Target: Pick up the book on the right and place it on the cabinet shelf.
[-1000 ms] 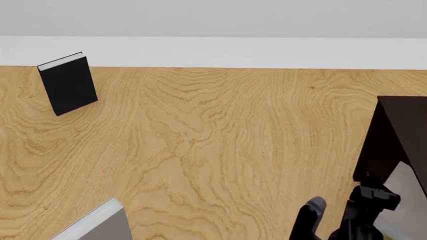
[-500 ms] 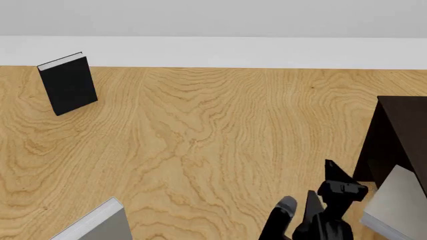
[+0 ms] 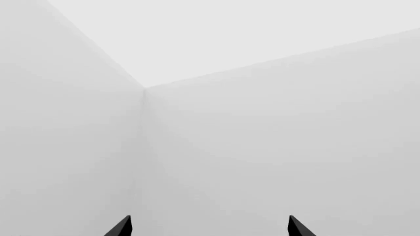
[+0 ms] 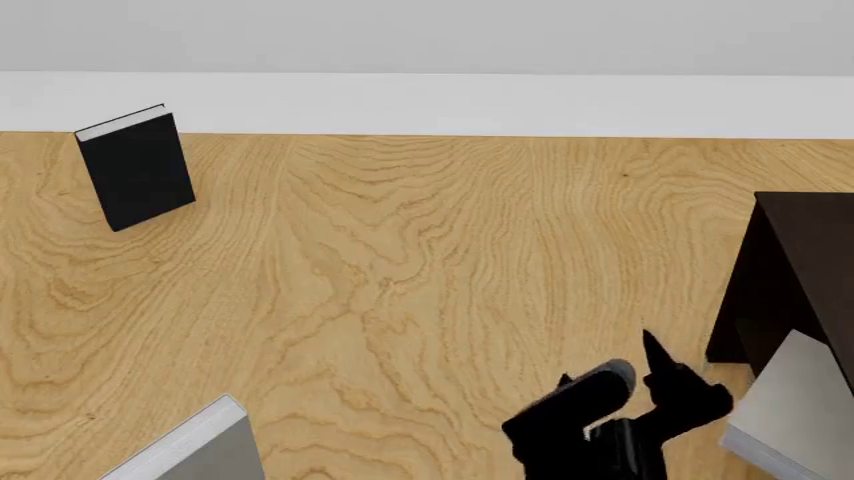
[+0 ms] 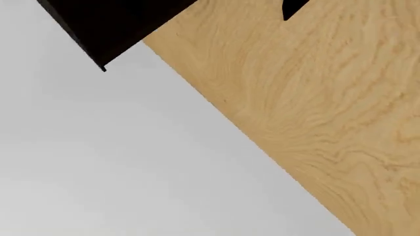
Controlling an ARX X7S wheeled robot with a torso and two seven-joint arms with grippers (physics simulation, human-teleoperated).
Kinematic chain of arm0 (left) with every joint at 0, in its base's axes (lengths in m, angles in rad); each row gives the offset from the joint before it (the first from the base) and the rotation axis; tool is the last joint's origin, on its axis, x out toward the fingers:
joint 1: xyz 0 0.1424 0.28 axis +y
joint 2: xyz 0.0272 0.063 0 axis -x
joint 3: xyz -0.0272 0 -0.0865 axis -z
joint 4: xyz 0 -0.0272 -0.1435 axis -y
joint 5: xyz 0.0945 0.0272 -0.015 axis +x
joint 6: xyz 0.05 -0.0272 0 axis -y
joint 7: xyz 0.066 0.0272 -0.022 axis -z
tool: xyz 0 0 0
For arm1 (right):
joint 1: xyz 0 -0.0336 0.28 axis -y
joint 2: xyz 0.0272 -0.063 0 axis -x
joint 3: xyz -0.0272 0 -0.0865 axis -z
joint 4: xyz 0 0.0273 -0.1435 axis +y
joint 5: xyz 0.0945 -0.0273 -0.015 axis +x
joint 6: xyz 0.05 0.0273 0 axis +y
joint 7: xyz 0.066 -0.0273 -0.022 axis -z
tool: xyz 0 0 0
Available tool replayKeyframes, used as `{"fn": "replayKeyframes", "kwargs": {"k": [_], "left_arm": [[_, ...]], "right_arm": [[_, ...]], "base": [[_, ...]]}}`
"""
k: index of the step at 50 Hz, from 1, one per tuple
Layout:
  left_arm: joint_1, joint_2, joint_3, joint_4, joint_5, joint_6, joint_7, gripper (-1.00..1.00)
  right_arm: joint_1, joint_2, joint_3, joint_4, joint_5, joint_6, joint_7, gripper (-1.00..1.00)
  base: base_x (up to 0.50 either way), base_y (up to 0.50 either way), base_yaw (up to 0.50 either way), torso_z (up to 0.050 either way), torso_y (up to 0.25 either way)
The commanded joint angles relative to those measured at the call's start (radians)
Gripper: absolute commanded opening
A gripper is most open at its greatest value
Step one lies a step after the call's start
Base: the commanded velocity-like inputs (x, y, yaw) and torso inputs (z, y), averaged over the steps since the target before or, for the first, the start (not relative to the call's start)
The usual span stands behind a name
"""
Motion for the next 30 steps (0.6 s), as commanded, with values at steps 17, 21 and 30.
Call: {"fn": "replayKeyframes", "kwargs": {"k": [17,21,30], "left_arm": [[-0.003,-0.006,0.007,-0.001,-0.004,0.001,-0.006,1.00],[-0.004,-0.007,0.008,-0.001,-0.005,-0.001,-0.006,1.00],[-0.005,-0.010,0.013,-0.002,-0.005,-0.002,-0.005,1.00]], "right_arm": [[-0.107,-0.042,0.143,0.006,0.232,-0.179,-0.090,1.00],[-0.111,-0.061,0.148,0.047,0.241,-0.192,-0.111,1.00],[-0.113,-0.118,0.179,0.205,0.261,-0.249,-0.165,1.00]], "base": [[0.00,0.00,0.00,0.000,0.000],[0.00,0.00,0.00,0.000,0.000],[0.00,0.00,0.00,0.000,0.000]]}}
